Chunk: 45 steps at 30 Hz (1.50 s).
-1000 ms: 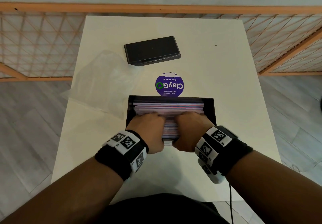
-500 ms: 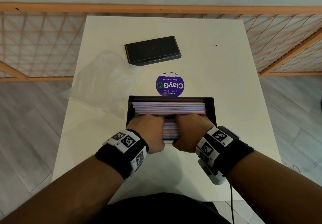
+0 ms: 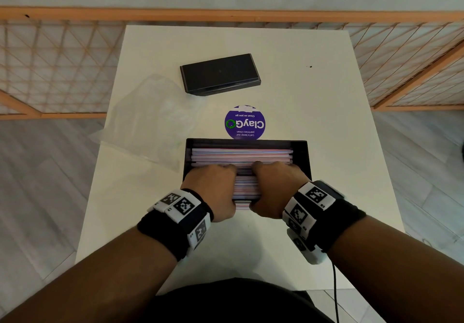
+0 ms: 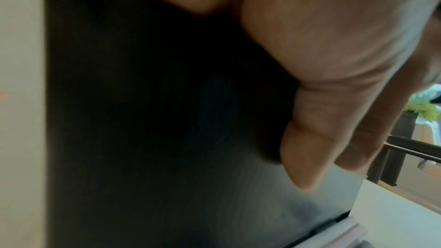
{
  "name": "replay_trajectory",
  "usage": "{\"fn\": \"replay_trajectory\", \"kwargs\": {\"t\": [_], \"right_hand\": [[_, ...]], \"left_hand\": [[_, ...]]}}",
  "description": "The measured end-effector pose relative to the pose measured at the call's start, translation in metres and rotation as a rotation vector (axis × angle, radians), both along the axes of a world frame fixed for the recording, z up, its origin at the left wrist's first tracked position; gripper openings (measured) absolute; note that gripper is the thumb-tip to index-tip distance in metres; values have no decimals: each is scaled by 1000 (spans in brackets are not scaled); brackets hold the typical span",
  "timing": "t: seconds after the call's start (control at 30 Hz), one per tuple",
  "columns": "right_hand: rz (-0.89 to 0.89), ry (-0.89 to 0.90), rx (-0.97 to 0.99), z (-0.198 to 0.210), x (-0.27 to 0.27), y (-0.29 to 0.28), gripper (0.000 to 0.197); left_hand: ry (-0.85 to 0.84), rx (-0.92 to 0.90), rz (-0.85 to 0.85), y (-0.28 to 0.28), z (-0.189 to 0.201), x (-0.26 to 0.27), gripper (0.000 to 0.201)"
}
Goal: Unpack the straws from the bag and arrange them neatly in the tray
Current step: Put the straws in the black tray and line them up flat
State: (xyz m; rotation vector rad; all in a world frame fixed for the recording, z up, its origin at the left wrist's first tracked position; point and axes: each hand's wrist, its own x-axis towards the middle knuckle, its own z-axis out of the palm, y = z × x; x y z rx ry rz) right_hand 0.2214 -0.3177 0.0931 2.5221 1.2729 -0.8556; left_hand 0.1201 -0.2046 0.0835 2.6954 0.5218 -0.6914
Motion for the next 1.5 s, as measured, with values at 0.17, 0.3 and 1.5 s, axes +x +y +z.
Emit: {"fn": "replay_trajectory", "kwargs": {"t": [0.17, 0.3, 1.5], "right_hand": [[38, -43, -12, 0, -1, 0, 40], [13, 8, -16, -2, -1, -1, 37], [13, 72, -93, -12, 4, -1, 29]], "left_hand": [[-10, 54, -39, 0, 0, -1, 39], [-25, -11, -11, -4, 0, -4, 40], [160, -93, -39, 4, 0, 2, 27]]}}
